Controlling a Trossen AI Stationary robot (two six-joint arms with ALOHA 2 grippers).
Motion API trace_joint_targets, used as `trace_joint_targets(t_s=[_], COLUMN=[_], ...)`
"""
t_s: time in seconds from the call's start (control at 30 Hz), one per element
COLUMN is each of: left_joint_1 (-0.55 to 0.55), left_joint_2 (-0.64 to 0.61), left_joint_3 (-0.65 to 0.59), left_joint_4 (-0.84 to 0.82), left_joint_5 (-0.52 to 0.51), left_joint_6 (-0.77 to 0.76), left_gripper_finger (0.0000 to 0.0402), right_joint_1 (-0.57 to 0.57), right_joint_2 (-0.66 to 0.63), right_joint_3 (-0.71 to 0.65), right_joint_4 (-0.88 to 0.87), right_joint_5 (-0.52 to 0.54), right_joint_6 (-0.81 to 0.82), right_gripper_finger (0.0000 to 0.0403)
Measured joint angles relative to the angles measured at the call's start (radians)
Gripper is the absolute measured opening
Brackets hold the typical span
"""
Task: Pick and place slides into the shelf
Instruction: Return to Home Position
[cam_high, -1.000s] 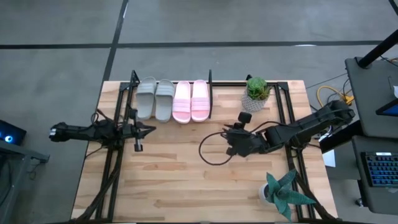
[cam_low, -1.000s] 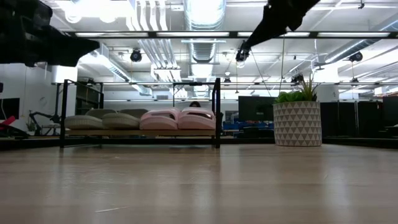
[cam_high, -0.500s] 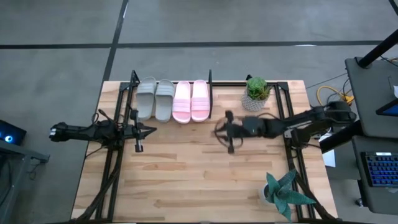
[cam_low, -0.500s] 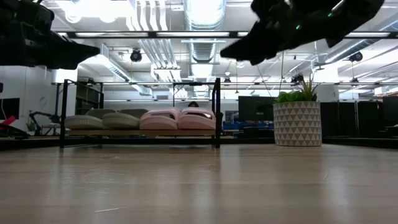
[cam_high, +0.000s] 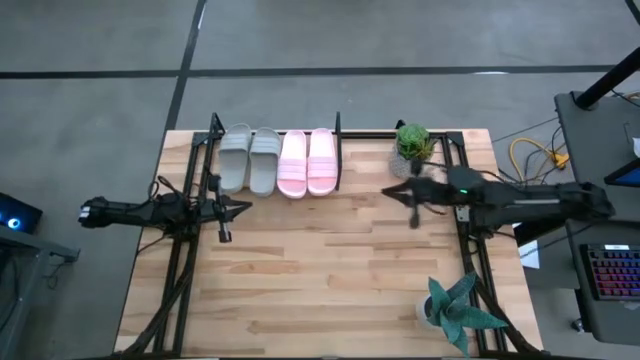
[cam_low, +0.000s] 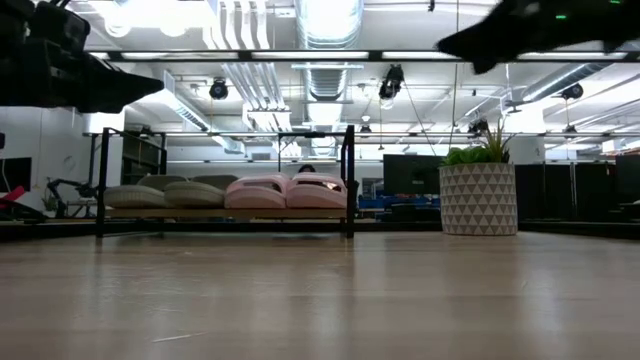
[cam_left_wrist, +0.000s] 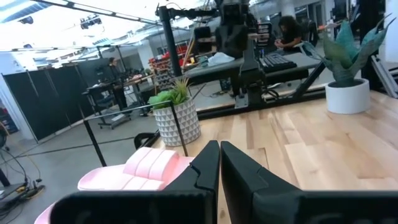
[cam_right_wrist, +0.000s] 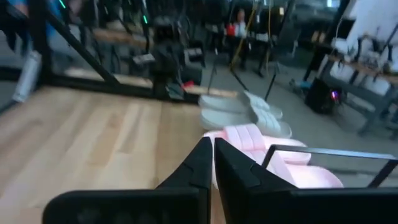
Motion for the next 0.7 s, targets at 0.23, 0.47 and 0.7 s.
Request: trace_joint_targets(t_s=[0.23,0.47,0.7], left_joint_1=[0.0,0.0,0.0], left_joint_2=[0.007,0.014,0.02], left_joint_3=[0.0,0.0,0.0], left_joint_4=[-0.003,-0.007,-0.008], left_joint_5=[-0.003,-0.013,-0.025], left_joint_6=[0.0,0.0,0.0], left_gripper_finger=[0.0,0.0,0.0], right_joint_1=[0.045,0.045,0.046], right_joint_2=[-0.394,-0.688,-0.737], right_joint_3=[-0.192,-0.211,-0.266], right_joint_4=[-0.037,-0.312,-0.373], right_joint_5=[0.005,0.008,0.008], right_joint_6=[0.02,0.107,0.156], right_gripper_finger=[0.0008,0.0008,0.0008])
